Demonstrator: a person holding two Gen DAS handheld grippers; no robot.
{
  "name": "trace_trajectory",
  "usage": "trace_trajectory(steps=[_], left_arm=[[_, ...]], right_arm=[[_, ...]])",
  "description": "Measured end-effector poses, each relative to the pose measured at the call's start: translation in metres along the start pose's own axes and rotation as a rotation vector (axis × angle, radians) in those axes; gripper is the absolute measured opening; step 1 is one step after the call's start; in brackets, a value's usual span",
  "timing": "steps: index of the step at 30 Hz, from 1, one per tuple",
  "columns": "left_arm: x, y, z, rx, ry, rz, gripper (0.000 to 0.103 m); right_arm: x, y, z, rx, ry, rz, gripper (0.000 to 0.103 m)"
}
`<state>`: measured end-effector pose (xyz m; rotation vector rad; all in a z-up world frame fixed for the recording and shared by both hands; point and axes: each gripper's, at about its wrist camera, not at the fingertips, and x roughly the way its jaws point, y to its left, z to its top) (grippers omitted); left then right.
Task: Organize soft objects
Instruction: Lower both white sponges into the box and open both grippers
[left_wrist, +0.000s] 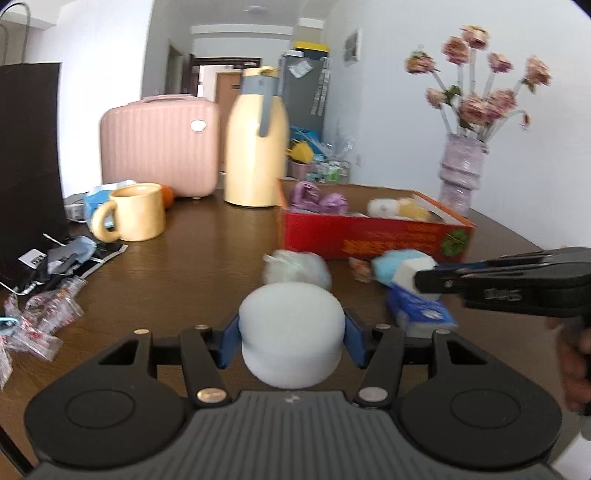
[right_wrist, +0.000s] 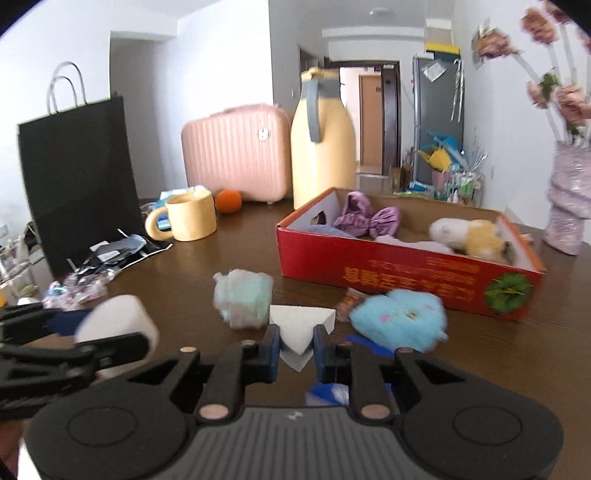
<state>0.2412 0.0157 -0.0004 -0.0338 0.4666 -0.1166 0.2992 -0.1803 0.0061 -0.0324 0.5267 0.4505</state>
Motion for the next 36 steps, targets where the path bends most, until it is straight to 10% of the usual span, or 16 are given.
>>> trace_trajectory(steps=[7, 18, 28, 36], left_arm=[[-0.013, -0.044, -0.002, 0.053, 0.008, -0.080, 0.057], [0.024, -0.044, 0.062, -0.022, 0.004, -0.221, 0.057], [0.222, -0.065, 0.196, -0.028, 0.138, -0.212, 0.057], [0.352, -0.080, 0.184, -0.023, 0.292, -0.097, 0.058]], right_arm=[[-0.068, -0.024, -0.031, 0.098, -0.043, -0.047, 0.019], [-0.062, -0.057, -0.013, 0.109, -0.104, -0.043, 0.019], [0.062, -0.141, 0.107, 0.034, -0.081, -0.108, 0.019], [0.188, -0.182, 0.131, -0.054, 0.134, -0.137, 0.022]])
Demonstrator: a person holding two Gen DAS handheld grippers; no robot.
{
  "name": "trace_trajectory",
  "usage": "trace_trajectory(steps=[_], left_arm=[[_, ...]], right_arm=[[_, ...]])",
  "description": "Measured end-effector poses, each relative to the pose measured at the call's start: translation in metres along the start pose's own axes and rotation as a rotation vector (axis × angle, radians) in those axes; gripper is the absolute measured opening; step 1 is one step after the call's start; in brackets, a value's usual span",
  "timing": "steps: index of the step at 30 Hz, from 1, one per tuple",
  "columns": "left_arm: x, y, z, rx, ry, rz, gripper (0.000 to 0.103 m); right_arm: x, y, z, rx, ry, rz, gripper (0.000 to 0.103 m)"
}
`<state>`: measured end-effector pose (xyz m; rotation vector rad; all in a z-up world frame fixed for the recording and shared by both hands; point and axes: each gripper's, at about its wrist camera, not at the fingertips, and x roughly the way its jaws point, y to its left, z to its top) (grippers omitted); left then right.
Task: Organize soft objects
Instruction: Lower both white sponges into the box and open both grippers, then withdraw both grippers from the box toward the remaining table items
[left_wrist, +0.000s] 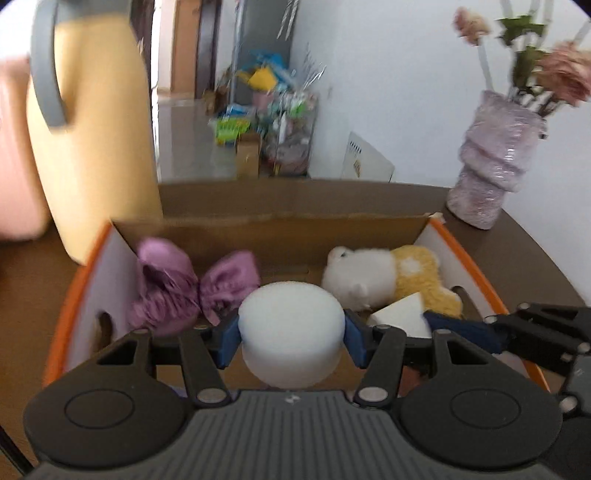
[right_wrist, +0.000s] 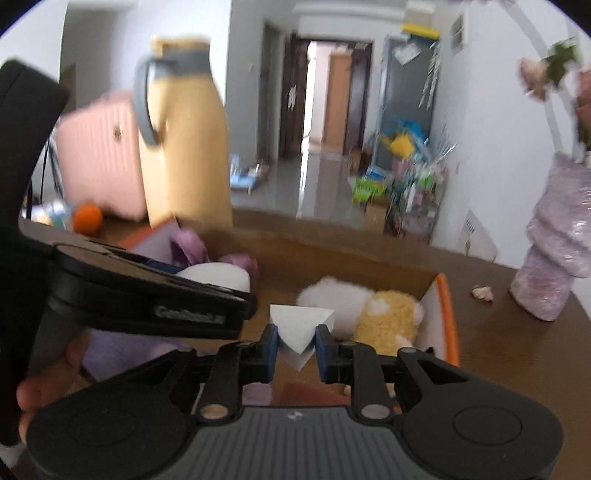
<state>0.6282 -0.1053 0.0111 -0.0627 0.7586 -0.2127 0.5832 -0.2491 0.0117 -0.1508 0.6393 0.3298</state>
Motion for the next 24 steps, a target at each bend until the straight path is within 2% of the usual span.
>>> trace_trajectory(steps=[2, 4, 7, 9, 10, 15, 17, 20, 24], left_arm=[[0.011, 0.003, -0.002, -0.028, 0.021, 0.002, 0.059], [0.017, 0.002, -0.003, -0.036, 0.043, -0.010, 0.065], [0.013, 0.000, -0.001, -0.037, 0.044, -0.035, 0.072], [0.003, 0.004, 0.001, -0.047, 0.028, -0.052, 0.086], [-0.004, 0.003, 0.003, -0.052, 0.015, -0.056, 0.086], [-0.068, 0.011, 0.008, -0.011, -0.082, -0.026, 0.086], [-0.099, 0.015, 0.006, 0.015, -0.124, 0.004, 0.086], [-0.150, 0.024, -0.006, 0.049, -0.196, 0.070, 0.089], [-0.211, 0.044, -0.040, 0.109, -0.294, 0.183, 0.094]], right_arm=[[0.020, 0.002, 0.000, -0.035, 0.047, -0.004, 0.024], [0.030, 0.004, 0.001, -0.041, 0.072, -0.011, 0.027], [0.030, 0.000, -0.001, -0.026, 0.065, -0.048, 0.038], [0.019, -0.003, -0.001, -0.023, 0.043, -0.061, 0.045], [0.014, -0.005, 0.001, -0.021, 0.035, -0.058, 0.046], [-0.042, -0.015, 0.013, -0.002, -0.039, -0.093, 0.050], [-0.069, -0.015, 0.016, -0.003, -0.067, -0.103, 0.058], [-0.115, -0.008, 0.015, -0.044, -0.111, -0.111, 0.067], [-0.165, 0.003, 0.003, -0.069, -0.164, -0.135, 0.076]])
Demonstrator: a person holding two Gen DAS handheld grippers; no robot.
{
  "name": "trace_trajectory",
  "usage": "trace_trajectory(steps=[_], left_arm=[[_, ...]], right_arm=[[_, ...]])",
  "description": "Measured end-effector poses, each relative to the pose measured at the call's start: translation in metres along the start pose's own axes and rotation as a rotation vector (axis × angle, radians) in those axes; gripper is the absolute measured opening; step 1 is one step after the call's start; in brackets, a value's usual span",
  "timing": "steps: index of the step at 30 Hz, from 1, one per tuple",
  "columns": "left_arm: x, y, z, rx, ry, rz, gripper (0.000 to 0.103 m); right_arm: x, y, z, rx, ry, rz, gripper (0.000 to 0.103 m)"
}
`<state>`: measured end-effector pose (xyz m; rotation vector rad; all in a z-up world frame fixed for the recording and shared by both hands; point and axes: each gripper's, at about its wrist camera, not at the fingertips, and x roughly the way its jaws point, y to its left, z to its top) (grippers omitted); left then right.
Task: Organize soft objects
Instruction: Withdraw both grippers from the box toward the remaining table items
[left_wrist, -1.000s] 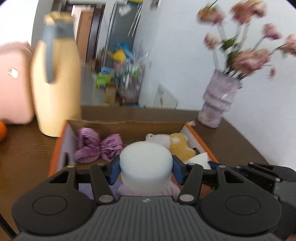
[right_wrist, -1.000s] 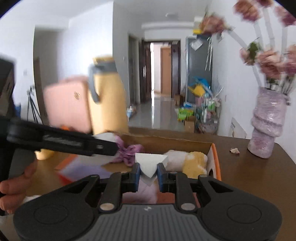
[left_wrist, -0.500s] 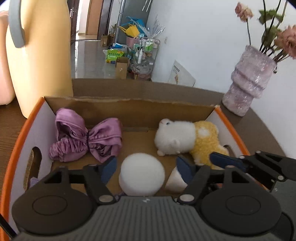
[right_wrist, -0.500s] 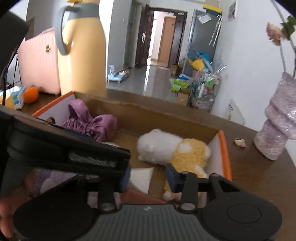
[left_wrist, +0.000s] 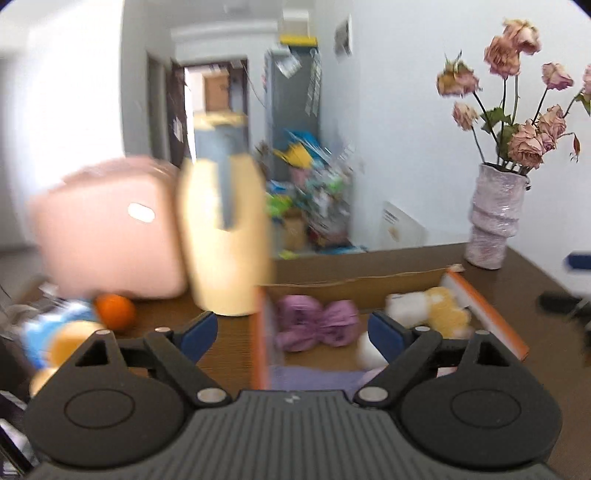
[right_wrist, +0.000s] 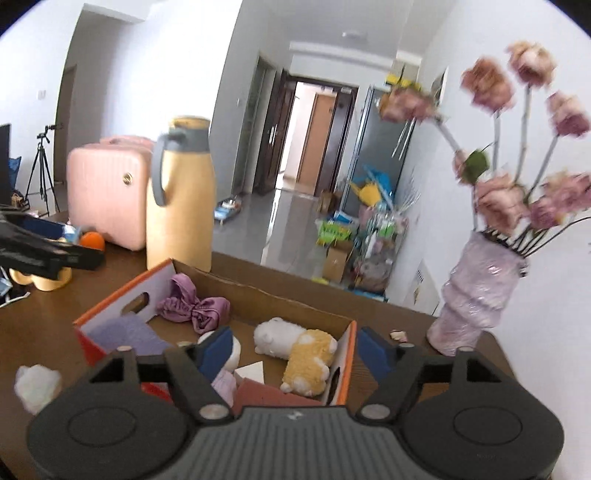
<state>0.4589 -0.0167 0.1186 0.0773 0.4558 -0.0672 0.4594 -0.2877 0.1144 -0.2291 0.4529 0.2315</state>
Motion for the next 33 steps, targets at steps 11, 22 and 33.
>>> trace_trajectory(steps=[11, 22, 33], left_arm=[[-0.090, 0.021, -0.035, 0.001, -0.186, 0.061, 0.100], [-0.157, 0.019, -0.102, 0.005, -0.222, 0.084, 0.102], [-0.224, -0.008, -0.215, 0.020, -0.166, -0.044, 0.103]], right_arm=[[-0.086, 0.038, -0.025, 0.138, -0.271, 0.006, 0.089], [-0.141, 0.067, -0.074, 0.206, -0.271, 0.021, 0.089], [-0.191, 0.125, -0.195, 0.159, -0.121, 0.060, 0.090]])
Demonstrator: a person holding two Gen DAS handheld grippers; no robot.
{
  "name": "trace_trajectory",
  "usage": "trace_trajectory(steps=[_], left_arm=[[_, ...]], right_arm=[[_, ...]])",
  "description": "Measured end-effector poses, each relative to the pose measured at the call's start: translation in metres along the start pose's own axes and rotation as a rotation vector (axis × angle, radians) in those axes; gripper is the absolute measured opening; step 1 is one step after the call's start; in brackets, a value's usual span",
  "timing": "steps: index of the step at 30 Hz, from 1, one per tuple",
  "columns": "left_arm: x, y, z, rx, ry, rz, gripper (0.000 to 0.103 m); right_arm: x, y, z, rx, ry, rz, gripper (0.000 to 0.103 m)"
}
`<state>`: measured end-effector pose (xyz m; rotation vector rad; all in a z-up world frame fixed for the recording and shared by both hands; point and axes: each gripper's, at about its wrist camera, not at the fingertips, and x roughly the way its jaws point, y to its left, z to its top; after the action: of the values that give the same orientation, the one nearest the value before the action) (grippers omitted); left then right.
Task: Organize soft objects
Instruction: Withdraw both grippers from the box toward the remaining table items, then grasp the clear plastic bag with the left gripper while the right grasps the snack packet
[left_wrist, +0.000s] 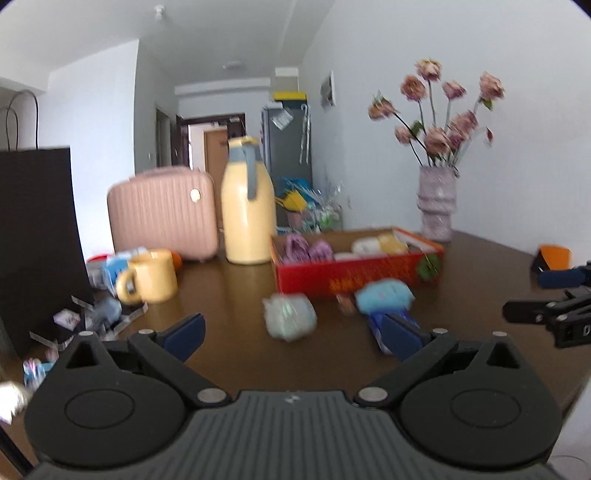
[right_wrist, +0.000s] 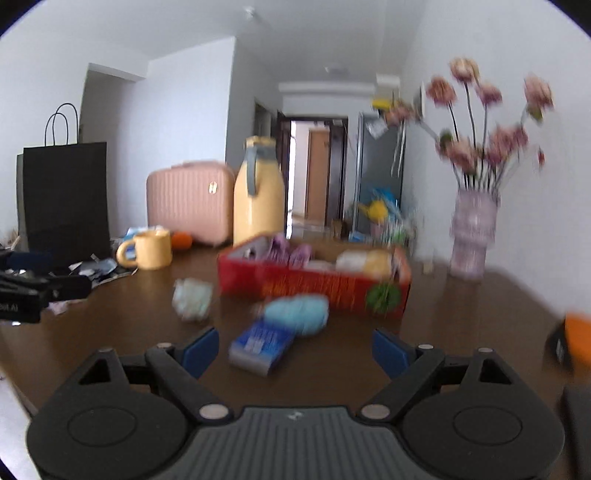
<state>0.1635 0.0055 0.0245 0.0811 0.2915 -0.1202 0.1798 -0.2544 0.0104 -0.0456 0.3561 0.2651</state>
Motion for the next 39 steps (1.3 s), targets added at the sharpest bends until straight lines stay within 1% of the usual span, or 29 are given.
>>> trace_trajectory(steps=[2, 4, 7, 8, 10, 16, 20, 24, 27, 28, 31, 32, 33, 35, 37, 38, 39], left_arm=[[-0.003, -0.002, -0.008, -0.015, 0.024, -0.022, 0.103], [-0.001, -0.002, -0.011, -0.023, 0.044, -0.041, 0.103], [0.006, 0.000, -0.010, -0.029, 0.041, -0.015, 0.103], [0.009, 0.000, -0.009, -0.037, 0.044, -0.016, 0.103], [0.015, 0.002, -0.010, -0.052, 0.058, -0.021, 0.103], [0.044, 0.010, -0.016, -0.086, 0.126, 0.003, 0.103], [0.070, 0.016, -0.011, -0.104, 0.131, 0.017, 0.103], [0.108, 0.018, 0.000, -0.100, 0.122, 0.016, 0.103], [0.139, 0.020, 0.007, -0.106, 0.121, 0.009, 0.103], [0.149, 0.021, 0.010, -0.108, 0.126, 0.006, 0.101], [0.179, 0.021, 0.015, -0.096, 0.135, -0.008, 0.092], [0.188, 0.021, 0.015, -0.091, 0.144, -0.010, 0.082], [0.198, 0.022, 0.016, -0.092, 0.161, -0.015, 0.070], [0.215, 0.026, 0.016, -0.105, 0.209, -0.041, 0.062], [0.227, 0.033, 0.012, -0.147, 0.273, -0.072, 0.054], [0.229, 0.037, 0.009, -0.166, 0.286, -0.085, 0.045], [0.229, 0.039, 0.009, -0.174, 0.293, -0.087, 0.043]], right_arm=[[-0.006, 0.006, -0.016, 0.002, 0.024, -0.001, 0.090], [-0.005, 0.011, -0.024, 0.002, 0.060, -0.002, 0.090], [0.000, 0.013, -0.025, -0.006, 0.069, -0.017, 0.090], [0.002, 0.014, -0.025, -0.004, 0.072, -0.019, 0.090], [0.006, 0.015, -0.024, 0.001, 0.073, -0.012, 0.090], [0.030, 0.020, -0.021, 0.010, 0.100, 0.028, 0.090], [0.058, 0.017, -0.010, 0.045, 0.113, 0.036, 0.089], [0.098, 0.012, 0.008, 0.096, 0.110, 0.065, 0.088], [0.131, 0.010, 0.023, 0.117, 0.131, 0.078, 0.083], [0.141, 0.011, 0.028, 0.109, 0.135, 0.088, 0.079], [0.179, 0.013, 0.045, 0.083, 0.156, 0.123, 0.058], [0.191, 0.014, 0.050, 0.082, 0.167, 0.136, 0.054], [0.206, 0.015, 0.057, 0.080, 0.177, 0.150, 0.052], [0.231, 0.019, 0.066, 0.064, 0.194, 0.170, 0.048], [0.257, 0.022, 0.071, 0.054, 0.244, 0.183, 0.044], [0.269, 0.024, 0.072, 0.047, 0.275, 0.175, 0.042], [0.281, 0.029, 0.071, 0.021, 0.307, 0.157, 0.042]])
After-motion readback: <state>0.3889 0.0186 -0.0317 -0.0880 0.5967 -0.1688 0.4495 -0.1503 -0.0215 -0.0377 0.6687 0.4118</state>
